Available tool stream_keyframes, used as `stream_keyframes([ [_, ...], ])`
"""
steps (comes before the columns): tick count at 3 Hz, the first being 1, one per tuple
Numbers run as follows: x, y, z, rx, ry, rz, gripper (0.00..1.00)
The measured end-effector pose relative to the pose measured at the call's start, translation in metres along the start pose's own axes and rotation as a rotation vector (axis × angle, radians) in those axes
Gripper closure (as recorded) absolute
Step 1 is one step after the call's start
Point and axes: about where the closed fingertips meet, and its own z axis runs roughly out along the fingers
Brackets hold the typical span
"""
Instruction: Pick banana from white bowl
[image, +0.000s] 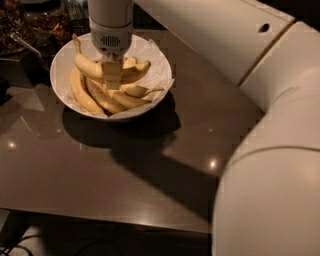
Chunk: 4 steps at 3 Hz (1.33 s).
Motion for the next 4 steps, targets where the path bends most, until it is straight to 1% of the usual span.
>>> stream_keyframes([
  [1, 0.014, 0.036, -0.037, 0.034, -0.023, -0.035, 1.00],
  [2, 0.028, 0.066, -0.057, 0.035, -0.032, -0.058, 1.00],
  [3, 0.032, 0.097, -0.069, 0.012, -0.046, -0.104, 1.00],
  [4, 0.022, 0.116, -0.077, -0.002, -0.067, -0.178, 1.00],
])
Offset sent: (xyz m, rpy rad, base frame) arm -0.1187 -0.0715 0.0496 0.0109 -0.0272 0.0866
